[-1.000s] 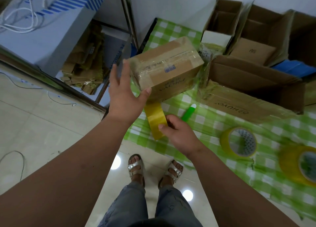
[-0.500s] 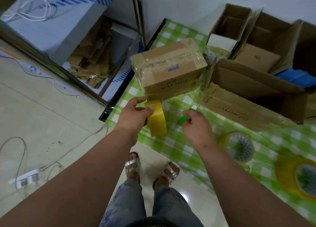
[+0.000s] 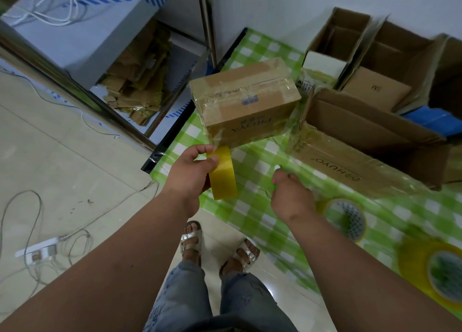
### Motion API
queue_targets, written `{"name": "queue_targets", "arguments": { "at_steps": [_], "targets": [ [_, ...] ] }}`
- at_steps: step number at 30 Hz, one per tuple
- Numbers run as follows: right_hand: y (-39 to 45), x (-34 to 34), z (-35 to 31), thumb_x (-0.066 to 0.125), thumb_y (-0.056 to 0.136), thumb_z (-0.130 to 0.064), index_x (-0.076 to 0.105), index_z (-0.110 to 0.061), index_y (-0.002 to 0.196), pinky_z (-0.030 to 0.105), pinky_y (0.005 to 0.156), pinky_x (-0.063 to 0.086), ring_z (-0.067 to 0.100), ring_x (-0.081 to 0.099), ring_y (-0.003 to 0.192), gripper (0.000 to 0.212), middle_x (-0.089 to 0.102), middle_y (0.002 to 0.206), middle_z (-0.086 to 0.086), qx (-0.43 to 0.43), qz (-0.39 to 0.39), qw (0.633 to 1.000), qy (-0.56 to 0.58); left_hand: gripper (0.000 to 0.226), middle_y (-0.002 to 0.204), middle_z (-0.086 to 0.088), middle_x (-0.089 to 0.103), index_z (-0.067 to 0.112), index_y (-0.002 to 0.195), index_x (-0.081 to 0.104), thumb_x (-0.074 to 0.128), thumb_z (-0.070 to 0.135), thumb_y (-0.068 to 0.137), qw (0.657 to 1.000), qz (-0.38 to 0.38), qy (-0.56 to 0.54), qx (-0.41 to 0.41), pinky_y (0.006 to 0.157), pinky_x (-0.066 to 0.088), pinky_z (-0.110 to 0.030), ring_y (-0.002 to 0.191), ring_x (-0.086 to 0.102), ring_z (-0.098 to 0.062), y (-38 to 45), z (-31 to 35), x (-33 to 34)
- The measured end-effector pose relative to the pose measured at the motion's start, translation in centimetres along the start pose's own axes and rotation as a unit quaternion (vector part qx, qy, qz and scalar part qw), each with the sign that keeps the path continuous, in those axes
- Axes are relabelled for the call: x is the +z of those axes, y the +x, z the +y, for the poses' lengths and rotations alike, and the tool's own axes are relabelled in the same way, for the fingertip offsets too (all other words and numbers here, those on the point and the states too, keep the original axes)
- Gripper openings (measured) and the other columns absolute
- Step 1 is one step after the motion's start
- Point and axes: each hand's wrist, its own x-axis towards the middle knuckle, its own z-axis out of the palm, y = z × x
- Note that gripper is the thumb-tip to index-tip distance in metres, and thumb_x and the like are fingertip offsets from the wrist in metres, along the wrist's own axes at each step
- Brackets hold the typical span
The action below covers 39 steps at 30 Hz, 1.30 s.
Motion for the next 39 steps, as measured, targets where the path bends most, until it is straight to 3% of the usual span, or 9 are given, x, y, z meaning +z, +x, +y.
{"name": "queue_targets", "arguments": {
  "at_steps": [5, 10, 12, 15, 20, 23, 28, 32, 39],
  "targets": [
    [-0.1, -0.7, 0.3, 0.048, 0.094, -0.006, 0.051, -0.032, 0.118, 0.028, 0.053, 0.042, 0.021, 0.062, 0.069, 0.036, 0.056, 0.105, 0.004, 0.048, -0.017, 0.967, 0.251, 0.017, 0.102, -0.007, 0.068, 0.029, 0.101, 0.07, 0.064, 0.014, 0.094, 1.0, 0.001, -0.02, -0.007, 0.083, 0.055, -0.044, 0.086, 0.061, -0.028, -0.1, 0.0, 0.2],
    [-0.5, -2.5, -0.6, 0.045, 0.091, 0.005, 0.068, -0.018, 0.105, 0.023, 0.059, 0.047, 0.015, 0.071, 0.061, 0.036, 0.067, 0.088, 0.005, 0.092, -0.044, 0.834, 0.542, 0.017, 0.102, -0.007, 0.068, 0.026, 0.103, 0.07, 0.063, 0.013, 0.095, 1.0, 0.005, -0.025, -0.01, 0.085, 0.055, -0.046, 0.087, 0.061, -0.029, -0.2, 0.1, 0.2],
    [-0.8, -3.4, -1.0, 0.047, 0.087, 0.01, 0.066, -0.018, 0.109, 0.02, 0.061, 0.049, 0.014, 0.072, 0.067, 0.04, 0.067, 0.088, 0.007, 0.058, -0.04, 0.821, 0.566, 0.017, 0.102, -0.006, 0.069, 0.026, 0.103, 0.069, 0.063, 0.013, 0.095, 0.999, 0.006, -0.03, -0.013, 0.085, 0.055, -0.046, 0.087, 0.062, -0.029, -0.2, 0.1, 0.3],
    [-1.1, -4.5, -1.5, 0.063, 0.091, -0.008, 0.066, -0.024, 0.109, 0.009, 0.055, 0.046, 0.007, 0.07, 0.064, 0.024, 0.068, 0.091, 0.004, -0.008, 0.011, 0.868, 0.497, 0.016, 0.102, -0.006, 0.069, 0.025, 0.104, 0.069, 0.063, 0.013, 0.095, 0.999, 0.011, -0.037, -0.018, 0.084, 0.056, -0.045, 0.087, 0.063, -0.028, -0.2, 0.1, 0.4],
    [-1.4, -6.0, -2.9, 0.063, 0.091, -0.041, 0.07, -0.026, 0.108, 0.031, 0.07, 0.042, 0.017, 0.059, 0.078, 0.023, 0.049, 0.08, -0.016, -0.124, 0.158, 0.966, 0.163, 0.015, 0.105, -0.008, 0.068, 0.025, 0.103, 0.068, 0.062, 0.014, 0.096, 0.999, 0.015, -0.045, -0.019, 0.08, 0.054, -0.042, 0.086, 0.061, -0.029, -0.4, 0.0, 0.5],
    [-1.5, -6.8, -4.1, 0.06, 0.093, -0.038, 0.067, -0.022, 0.103, 0.034, 0.076, 0.036, 0.022, 0.052, 0.087, 0.02, 0.044, 0.092, -0.005, -0.208, 0.212, 0.953, 0.066, 0.014, 0.106, -0.008, 0.067, 0.025, 0.102, 0.068, 0.062, 0.014, 0.096, 0.998, 0.018, -0.05, -0.016, 0.076, 0.053, -0.039, 0.085, 0.061, -0.028, -0.4, 0.0, 0.8],
    [-1.2, -7.1, -6.0, 0.048, 0.1, -0.027, 0.057, -0.026, 0.132, 0.036, 0.069, 0.048, 0.029, 0.059, 0.086, 0.033, 0.056, 0.096, 0.003, -0.285, 0.14, 0.946, 0.066, 0.012, 0.1, -0.007, 0.069, 0.025, 0.101, 0.068, 0.063, 0.015, 0.095, 0.998, 0.025, -0.052, -0.013, 0.065, 0.052, -0.034, 0.078, 0.062, -0.025, -0.3, 0.0, 0.9],
    [-1.1, -7.0, -7.0, 0.04, 0.101, -0.037, 0.046, -0.033, 0.144, 0.034, 0.071, 0.049, 0.027, 0.056, 0.082, 0.043, 0.042, 0.096, 0.0, -0.277, 0.135, 0.951, 0.031, 0.012, 0.103, -0.009, 0.071, 0.024, 0.101, 0.069, 0.064, 0.015, 0.094, 0.998, 0.031, -0.059, -0.01, 0.076, 0.055, -0.041, 0.08, 0.064, -0.025, -0.3, -0.1, 0.9],
    [-0.4, -7.2, -8.1, 0.035, 0.101, -0.037, 0.048, -0.034, 0.142, 0.033, 0.066, 0.041, 0.032, 0.059, 0.087, 0.043, 0.052, 0.107, 0.009, -0.264, 0.128, 0.955, -0.043, 0.012, 0.1, -0.01, 0.071, 0.022, 0.102, 0.068, 0.064, 0.014, 0.094, 0.998, 0.024, -0.059, -0.003, 0.077, 0.053, -0.041, 0.076, 0.062, -0.024, -0.2, -0.1, 1.1]
  ]
}}
